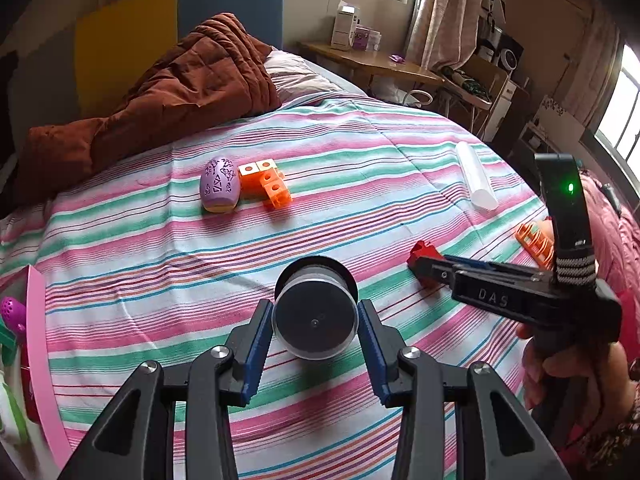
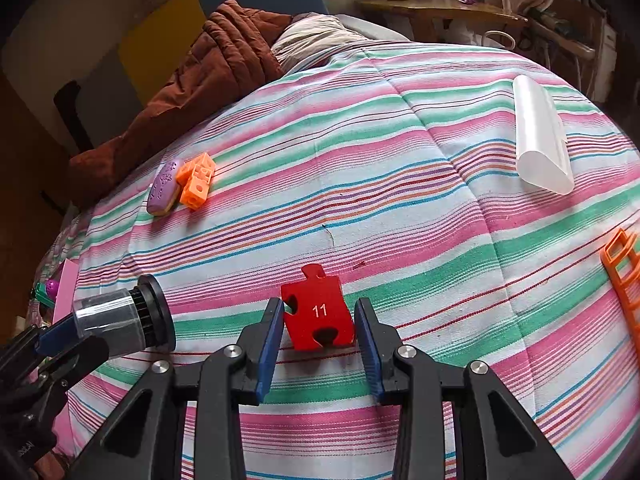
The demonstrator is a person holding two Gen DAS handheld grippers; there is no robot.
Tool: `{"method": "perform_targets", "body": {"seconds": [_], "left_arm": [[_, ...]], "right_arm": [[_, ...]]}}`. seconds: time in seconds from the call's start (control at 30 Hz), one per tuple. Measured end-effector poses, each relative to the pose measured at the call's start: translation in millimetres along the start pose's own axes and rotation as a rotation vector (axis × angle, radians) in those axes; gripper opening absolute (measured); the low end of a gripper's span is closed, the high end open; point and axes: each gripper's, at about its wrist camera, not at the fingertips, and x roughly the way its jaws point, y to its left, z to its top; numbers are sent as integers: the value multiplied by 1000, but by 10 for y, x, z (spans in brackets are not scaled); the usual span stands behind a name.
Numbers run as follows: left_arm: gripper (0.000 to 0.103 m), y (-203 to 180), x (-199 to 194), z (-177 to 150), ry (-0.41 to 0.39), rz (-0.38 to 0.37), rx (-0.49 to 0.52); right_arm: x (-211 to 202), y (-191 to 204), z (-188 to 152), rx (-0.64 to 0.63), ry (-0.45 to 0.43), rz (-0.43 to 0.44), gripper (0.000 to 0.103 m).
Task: Organize rigid objects
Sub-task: 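Close the left tool around the black-capped cup, then carry the black-capped cup over the tray and lower it with the left tool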
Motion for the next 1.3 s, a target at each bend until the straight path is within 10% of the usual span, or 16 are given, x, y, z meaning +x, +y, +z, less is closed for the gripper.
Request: {"method": "perform_targets", "body": {"seconds": [0.57,1.3], "left_arm": [[44,-96,241,-96,1,25,36],[43,408,-628,-505,-47,-28,-67]], "right_arm": [[12,8,7,-5,3,-3,37],[8,80,-46,-46,-17,-29,37]]}}
